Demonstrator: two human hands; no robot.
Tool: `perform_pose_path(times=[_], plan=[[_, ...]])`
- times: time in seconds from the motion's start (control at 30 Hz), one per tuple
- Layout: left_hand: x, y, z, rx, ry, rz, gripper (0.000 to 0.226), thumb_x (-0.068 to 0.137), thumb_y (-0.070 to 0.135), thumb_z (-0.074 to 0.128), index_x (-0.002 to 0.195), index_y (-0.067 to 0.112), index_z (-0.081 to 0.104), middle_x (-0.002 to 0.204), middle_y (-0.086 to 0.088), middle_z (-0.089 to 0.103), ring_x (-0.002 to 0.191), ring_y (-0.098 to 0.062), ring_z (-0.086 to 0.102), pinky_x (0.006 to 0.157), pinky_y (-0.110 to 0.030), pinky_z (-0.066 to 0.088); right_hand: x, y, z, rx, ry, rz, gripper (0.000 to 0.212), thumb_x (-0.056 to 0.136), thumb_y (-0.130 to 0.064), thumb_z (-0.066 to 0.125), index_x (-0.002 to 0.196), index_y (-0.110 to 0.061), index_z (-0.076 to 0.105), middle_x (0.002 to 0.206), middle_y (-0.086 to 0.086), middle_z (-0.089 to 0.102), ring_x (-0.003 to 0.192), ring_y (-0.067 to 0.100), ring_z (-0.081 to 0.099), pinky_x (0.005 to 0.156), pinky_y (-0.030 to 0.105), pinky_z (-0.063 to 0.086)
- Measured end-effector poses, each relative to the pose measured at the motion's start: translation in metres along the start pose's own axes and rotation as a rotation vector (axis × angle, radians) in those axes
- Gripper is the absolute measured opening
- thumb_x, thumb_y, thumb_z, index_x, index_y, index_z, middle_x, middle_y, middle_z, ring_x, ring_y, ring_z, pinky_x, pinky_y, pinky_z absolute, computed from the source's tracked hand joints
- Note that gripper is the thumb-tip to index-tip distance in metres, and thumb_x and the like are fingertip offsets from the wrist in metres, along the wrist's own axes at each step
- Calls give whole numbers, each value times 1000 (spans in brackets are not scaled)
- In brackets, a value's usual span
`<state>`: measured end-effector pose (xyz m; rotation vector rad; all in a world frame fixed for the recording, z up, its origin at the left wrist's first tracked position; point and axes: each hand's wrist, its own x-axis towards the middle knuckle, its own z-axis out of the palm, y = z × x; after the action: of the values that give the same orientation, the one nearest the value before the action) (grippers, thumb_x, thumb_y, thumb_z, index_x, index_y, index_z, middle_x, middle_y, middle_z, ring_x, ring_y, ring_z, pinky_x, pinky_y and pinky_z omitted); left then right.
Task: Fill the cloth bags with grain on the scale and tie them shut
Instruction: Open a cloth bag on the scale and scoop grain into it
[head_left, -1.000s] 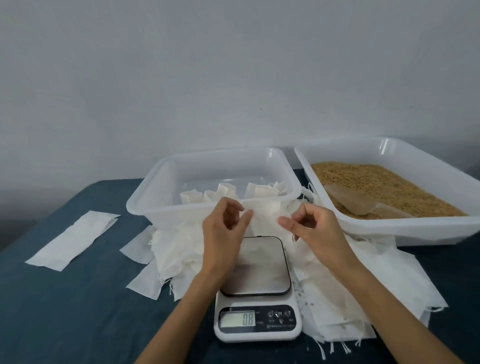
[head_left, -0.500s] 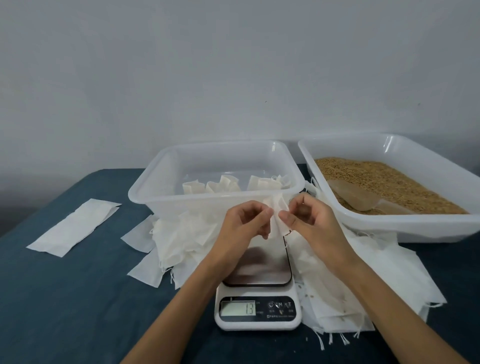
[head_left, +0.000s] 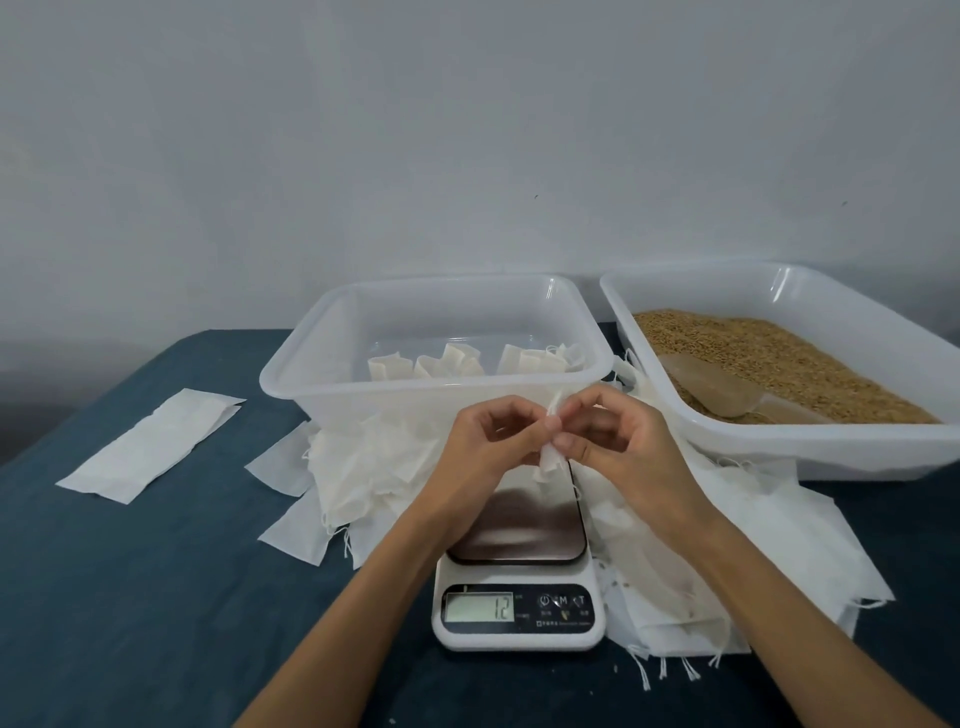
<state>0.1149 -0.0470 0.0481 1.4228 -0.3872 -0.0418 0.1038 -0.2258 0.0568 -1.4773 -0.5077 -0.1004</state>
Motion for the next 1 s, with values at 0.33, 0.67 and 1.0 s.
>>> perform_pose_path(times=[0.33,0.67,1.0], plan=[[3,0,-5,66,188,55,17,97,8,70,91,-7,72,70,-8,64,69,-20,58,75,-32,54,-1,10,1,-558,195,-169,28,94,-1,64,103,-23,79,87,-9,64,85,12,64,77,18,50],[3,-1,-3,218,172,107,17,102,18,66,96,16,82,125,2,66,118,-10,65,93,-35,56,3,6,-4,-240,243,-18,13,89,-25,75,83,-14,72,73,0,65,70,7,57,67,16,46],[3,-2,-9,69,155,24,21,93,0,72,97,20,80,91,5,74,83,-9,65,76,-22,50,4,7,-9,-193,387,2,4,87,-18,78,87,-15,75,101,-1,69,81,11,64,76,26,53]])
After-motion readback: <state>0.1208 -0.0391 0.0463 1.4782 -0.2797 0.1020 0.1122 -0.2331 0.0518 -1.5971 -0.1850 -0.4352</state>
